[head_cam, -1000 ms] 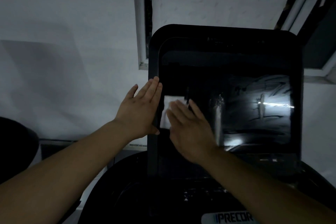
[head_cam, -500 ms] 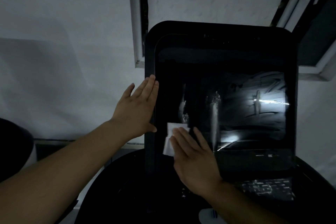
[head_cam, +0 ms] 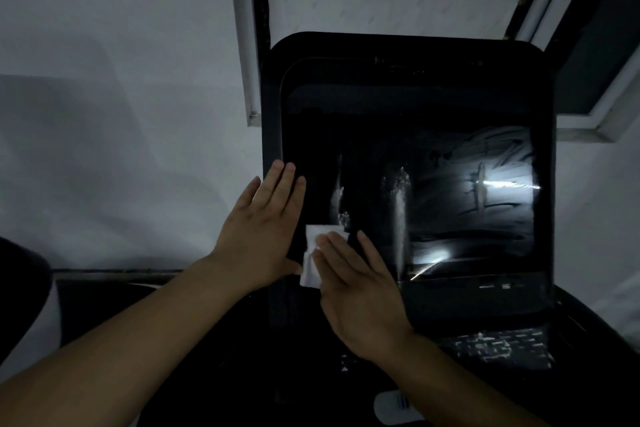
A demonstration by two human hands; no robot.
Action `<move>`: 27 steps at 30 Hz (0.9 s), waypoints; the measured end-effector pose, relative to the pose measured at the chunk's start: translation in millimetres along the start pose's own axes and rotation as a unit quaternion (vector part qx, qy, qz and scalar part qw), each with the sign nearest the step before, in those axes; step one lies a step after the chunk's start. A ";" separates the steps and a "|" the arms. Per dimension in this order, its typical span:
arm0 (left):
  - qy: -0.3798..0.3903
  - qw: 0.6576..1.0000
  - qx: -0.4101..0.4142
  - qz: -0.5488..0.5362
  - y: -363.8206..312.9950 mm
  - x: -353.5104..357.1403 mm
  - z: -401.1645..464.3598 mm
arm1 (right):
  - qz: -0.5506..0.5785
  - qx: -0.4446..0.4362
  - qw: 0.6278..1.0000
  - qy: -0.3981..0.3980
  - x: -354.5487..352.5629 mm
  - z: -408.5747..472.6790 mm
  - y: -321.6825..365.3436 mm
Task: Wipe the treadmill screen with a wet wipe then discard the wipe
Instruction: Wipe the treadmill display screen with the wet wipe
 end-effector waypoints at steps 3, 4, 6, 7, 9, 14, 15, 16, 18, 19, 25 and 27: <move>0.020 1.000 -0.003 0.005 0.9 0.4 0.9 | -0.022 -0.003 1.000 0.005 -8.8 -9.1 -23.1; 0.018 1.000 -0.004 0.003 1.0 0.1 0.9 | -0.030 0.000 1.000 0.004 -11.6 -11.9 -28.9; 0.009 1.000 -0.009 -0.007 1.0 0.6 0.2 | -0.038 0.004 0.999 -0.002 -15.8 -14.1 -33.7; 0.007 1.000 -0.011 -0.011 1.0 0.5 0.2 | -0.035 0.007 0.999 -0.006 -16.4 -12.9 -33.0; 0.010 1.000 -0.012 -0.007 0.6 1.0 0.2 | -0.022 0.018 1.000 -0.012 -14.4 -6.6 -27.6; 0.002 1.000 -0.007 -0.001 -1.4 -1.6 1.0 | -0.001 0.031 0.999 -0.012 -5.3 8.9 -11.4; 0.003 1.000 -0.006 0.006 -2.2 -0.7 0.8 | 0.000 0.029 1.000 -0.009 -6.1 9.6 -11.9; -0.002 1.000 -0.005 0.010 -3.9 -0.6 0.7 | -0.003 0.023 1.000 -0.005 -7.5 9.4 -14.7; -0.015 1.000 -0.006 0.018 -8.6 -0.7 1.7 | -0.012 0.012 1.000 0.000 -12.2 7.3 -25.5; -0.017 1.000 -0.006 0.023 -10.7 -0.1 3.2 | -0.017 0.011 1.000 -0.004 -15.0 5.7 -32.1; -0.026 0.999 -0.015 0.018 -12.6 -1.6 11.3 | -0.015 0.039 0.999 -0.007 -19.3 3.4 -38.6; -0.027 0.999 -0.018 0.011 -9.1 -0.3 9.3 | 0.003 0.041 0.999 -0.006 -15.0 10.7 -25.8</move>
Point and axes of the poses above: each hand's wrist, its own z-axis towards the middle knuckle, its own x-axis out of the palm, y = z × x, the point moved 3 cm from there along z, towards the middle knuckle, and after that the axes turned 9 degrees about -y, right-handed, at the moved point
